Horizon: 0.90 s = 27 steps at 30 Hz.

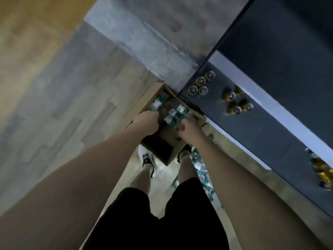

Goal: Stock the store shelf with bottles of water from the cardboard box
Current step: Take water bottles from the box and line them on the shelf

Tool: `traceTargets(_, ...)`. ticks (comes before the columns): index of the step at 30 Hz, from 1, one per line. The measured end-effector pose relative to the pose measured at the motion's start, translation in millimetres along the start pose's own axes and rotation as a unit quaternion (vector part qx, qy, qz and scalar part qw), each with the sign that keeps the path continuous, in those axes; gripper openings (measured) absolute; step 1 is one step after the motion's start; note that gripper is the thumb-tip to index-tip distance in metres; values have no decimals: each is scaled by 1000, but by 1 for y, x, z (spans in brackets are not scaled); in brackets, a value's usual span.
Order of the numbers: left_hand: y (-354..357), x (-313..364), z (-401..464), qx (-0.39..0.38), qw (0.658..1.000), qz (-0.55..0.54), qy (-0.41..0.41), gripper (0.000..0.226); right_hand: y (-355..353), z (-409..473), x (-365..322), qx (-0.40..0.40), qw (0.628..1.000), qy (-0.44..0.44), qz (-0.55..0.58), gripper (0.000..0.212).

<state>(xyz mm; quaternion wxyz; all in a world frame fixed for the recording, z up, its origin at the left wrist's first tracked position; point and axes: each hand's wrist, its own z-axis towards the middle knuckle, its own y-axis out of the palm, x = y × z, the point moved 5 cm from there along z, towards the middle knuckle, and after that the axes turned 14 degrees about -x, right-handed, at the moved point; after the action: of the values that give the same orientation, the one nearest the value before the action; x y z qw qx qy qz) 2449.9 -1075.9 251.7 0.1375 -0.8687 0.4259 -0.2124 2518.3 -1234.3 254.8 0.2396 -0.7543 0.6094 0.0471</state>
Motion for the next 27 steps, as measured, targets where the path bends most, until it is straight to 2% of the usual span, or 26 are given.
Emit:
traceTargets(2,27,-12,25,-15,1000,-4,-14,19,24,26,24,-13,999,31,3,10)
traceTargets(5,62,-17,60,-36,999,-11,-29,26,49,62,58,-29,998,57,-2,12)
traceTargets(13,143,-15,155,-56,996,-62,-43,10,76,162,123,-54,992,44,-101,18)
traceTargets(16,174,-15,192,-61,992,-86,-64,22,85,203,145,-60,987,41,-140,21)
traceTargets(27,263,-17,344,-69,981,-152,-104,38,126,352,227,-124,971,16,-203,30)
